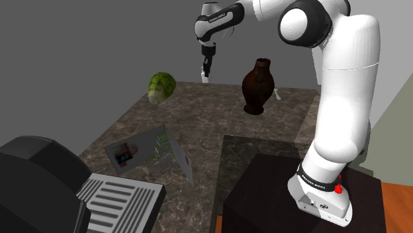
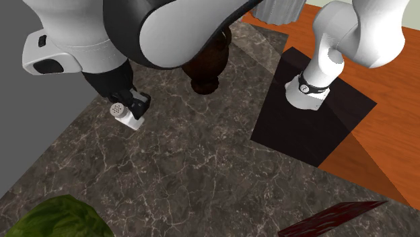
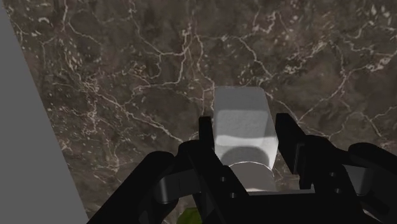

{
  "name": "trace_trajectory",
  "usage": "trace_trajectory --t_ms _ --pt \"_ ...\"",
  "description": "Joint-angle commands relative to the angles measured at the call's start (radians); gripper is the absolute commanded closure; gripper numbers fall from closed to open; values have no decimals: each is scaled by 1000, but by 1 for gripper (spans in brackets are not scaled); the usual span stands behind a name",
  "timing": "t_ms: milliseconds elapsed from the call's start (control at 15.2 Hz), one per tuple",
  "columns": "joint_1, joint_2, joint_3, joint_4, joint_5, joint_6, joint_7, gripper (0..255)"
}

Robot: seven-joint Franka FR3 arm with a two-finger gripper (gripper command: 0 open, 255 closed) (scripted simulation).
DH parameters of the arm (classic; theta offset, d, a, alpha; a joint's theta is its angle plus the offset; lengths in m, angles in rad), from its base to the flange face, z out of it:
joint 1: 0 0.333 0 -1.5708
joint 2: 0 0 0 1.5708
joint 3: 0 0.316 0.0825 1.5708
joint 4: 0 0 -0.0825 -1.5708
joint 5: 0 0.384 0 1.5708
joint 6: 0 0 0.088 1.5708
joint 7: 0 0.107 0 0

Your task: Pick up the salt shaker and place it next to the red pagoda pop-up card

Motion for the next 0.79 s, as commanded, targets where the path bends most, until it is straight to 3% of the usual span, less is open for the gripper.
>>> trace_trajectory --t_ms 0,726 --pt "1 -3 0 24 -1 -28 2 255" --pt "-3 -6 -2 169 -3 -175 2 255"
